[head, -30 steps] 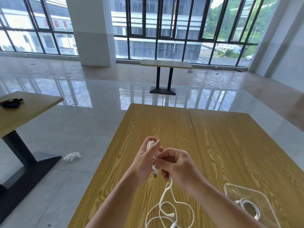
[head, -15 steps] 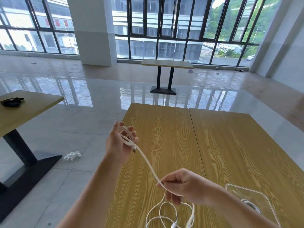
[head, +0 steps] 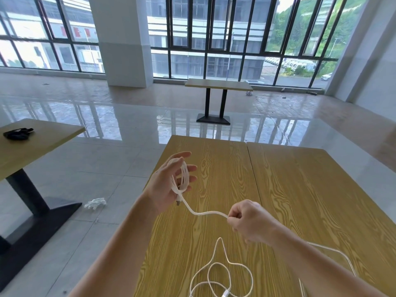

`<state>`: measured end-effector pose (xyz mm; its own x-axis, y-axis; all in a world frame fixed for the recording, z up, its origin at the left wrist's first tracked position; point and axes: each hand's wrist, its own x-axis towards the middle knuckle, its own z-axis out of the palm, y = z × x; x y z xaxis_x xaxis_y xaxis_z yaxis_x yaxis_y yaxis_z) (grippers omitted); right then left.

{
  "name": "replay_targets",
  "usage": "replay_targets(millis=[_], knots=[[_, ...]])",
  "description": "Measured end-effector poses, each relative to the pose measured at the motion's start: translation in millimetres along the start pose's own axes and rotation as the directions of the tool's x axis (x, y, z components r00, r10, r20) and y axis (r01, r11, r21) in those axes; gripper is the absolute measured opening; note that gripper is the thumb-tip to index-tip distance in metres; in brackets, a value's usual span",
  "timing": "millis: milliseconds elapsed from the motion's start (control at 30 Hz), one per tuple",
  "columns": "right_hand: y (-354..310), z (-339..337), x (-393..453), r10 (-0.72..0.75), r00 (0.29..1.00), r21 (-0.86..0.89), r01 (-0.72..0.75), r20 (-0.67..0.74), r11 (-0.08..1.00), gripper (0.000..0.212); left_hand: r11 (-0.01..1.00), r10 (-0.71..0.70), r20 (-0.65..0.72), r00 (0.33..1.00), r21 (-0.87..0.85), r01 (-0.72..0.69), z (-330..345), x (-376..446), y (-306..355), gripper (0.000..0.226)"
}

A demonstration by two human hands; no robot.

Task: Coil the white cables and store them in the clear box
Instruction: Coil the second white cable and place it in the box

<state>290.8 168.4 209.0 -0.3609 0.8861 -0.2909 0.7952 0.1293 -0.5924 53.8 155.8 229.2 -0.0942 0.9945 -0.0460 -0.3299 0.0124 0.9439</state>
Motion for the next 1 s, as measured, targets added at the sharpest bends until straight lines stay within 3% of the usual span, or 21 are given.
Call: replay_targets(millis=[133,300,467,600,800,1000], knots=[[-8,-9,-1,0.041,0.995,0.308,-0.01,-0.092,0.951,0.015,0.995,-0.022,0.048,0.999,0.098,0.017,4,-6,-10,0.024],[-21,-17,-7,-0.008,0.996,0.648,0.063,-0.087,0.759,0.014,0.993,-0.072,0.046,0.996,0.102,0.067,9,-11,-23,0.022],[-31,-18,-12,-0.07,0.996,0.853,0.088,-0.06,0.514,0.013,0.983,-0.117,0.048,0.992,0.147,0.109,16,-15,-32,0.023],[-36,-17,-15,-0.09,0.994,0.937,0.082,-0.054,0.34,0.018,0.986,-0.149,0.076,0.986,0.09,0.142,23,-18,-39,0.023],[-36,-11,-17,-0.12,0.992,0.932,0.069,-0.028,0.356,0.024,0.988,-0.157,0.13,0.979,0.022,0.155,30,-22,-42,0.023],[-32,-8,-18,-0.125,0.992,0.903,0.067,-0.015,0.424,0.028,0.992,-0.128,0.088,0.988,0.014,0.127,34,-22,-41,0.023]])
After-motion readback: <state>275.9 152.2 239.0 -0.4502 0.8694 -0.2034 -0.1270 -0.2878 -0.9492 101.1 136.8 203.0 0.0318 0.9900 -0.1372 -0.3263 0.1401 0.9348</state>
